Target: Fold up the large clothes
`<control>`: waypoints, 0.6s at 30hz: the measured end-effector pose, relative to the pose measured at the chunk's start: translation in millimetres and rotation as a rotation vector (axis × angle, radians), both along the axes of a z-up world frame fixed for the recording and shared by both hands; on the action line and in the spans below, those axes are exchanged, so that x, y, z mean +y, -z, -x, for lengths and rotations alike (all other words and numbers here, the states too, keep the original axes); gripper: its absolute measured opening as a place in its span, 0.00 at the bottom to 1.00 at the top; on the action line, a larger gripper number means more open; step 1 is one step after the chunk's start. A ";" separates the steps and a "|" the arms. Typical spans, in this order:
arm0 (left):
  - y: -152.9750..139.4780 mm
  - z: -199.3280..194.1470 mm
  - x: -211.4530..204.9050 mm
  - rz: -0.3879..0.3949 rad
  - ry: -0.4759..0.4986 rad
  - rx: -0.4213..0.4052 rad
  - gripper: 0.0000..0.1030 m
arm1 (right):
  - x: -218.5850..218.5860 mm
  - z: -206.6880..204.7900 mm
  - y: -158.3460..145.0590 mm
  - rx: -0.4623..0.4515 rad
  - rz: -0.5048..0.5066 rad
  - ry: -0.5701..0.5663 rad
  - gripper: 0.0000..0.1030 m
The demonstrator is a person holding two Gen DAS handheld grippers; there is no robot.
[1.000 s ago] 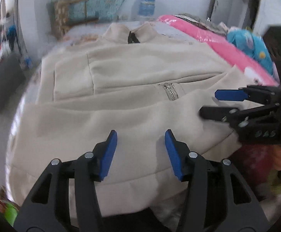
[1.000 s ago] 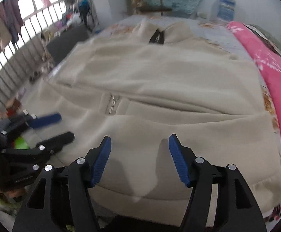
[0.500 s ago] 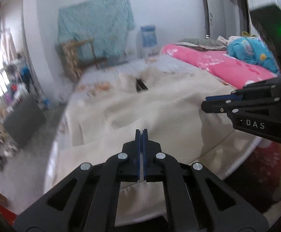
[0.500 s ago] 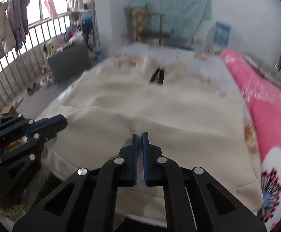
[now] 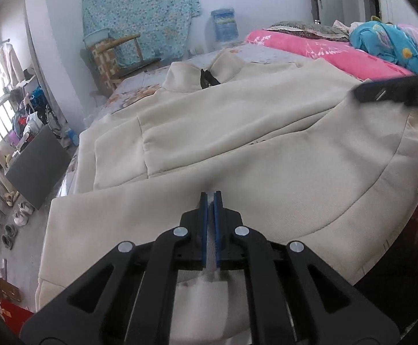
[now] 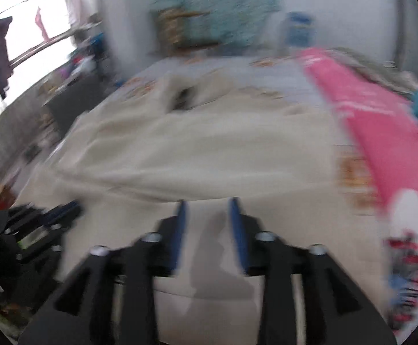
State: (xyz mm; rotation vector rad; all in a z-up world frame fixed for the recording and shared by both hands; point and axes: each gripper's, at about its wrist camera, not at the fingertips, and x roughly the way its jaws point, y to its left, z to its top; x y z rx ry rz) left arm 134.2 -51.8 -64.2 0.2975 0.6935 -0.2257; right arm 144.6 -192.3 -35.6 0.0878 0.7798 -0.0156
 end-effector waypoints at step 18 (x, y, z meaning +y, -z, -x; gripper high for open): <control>2.8 -1.0 -2.5 -0.013 -0.006 -0.007 0.04 | -44.9 13.4 3.9 -0.045 0.245 0.194 0.06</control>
